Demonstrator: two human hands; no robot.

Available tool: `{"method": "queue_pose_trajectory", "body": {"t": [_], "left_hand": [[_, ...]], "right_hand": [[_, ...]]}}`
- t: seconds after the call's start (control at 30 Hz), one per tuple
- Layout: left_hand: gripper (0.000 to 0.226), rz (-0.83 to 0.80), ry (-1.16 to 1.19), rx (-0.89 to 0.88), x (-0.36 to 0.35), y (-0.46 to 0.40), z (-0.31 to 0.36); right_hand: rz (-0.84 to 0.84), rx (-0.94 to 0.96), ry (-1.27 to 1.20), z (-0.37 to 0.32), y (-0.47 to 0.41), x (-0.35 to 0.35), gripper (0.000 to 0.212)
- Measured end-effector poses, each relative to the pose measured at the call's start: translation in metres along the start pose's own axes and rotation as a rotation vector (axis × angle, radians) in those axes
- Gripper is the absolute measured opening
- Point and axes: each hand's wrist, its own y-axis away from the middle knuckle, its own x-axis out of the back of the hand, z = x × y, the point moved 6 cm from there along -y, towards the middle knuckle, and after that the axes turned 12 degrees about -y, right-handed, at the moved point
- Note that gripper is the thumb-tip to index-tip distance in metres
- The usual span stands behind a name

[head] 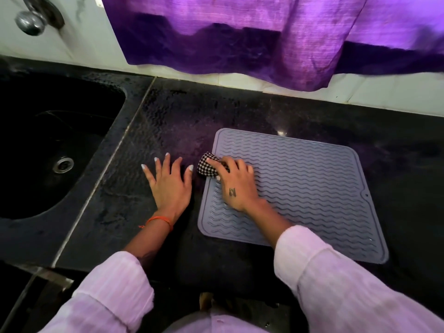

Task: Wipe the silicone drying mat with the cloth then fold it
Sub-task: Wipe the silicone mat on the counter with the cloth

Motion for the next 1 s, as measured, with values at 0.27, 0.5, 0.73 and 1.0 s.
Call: {"method": "queue_pose_trajectory", "body": {"t": [0.27, 0.5, 0.73, 1.0], "left_hand": [[0.046, 0.004, 0.057, 0.021, 0.005, 0.0, -0.001], [0.044, -0.02, 0.108, 0.005, 0.004, 0.0, 0.01], [0.049, -0.044, 0.113, -0.021, 0.003, 0.007, 0.016], [0.045, -0.066, 0.107, -0.04, 0.005, 0.012, 0.02]], "right_hand": [[0.016, 0.098, -0.076, -0.01, 0.049, -0.006, 0.062], [-0.013, 0.143, -0.168, -0.013, 0.066, 0.003, 0.052], [0.027, 0.144, -0.152, -0.022, 0.081, 0.002, 0.05], [0.012, 0.146, -0.206, -0.027, 0.103, 0.001, 0.056]]}}
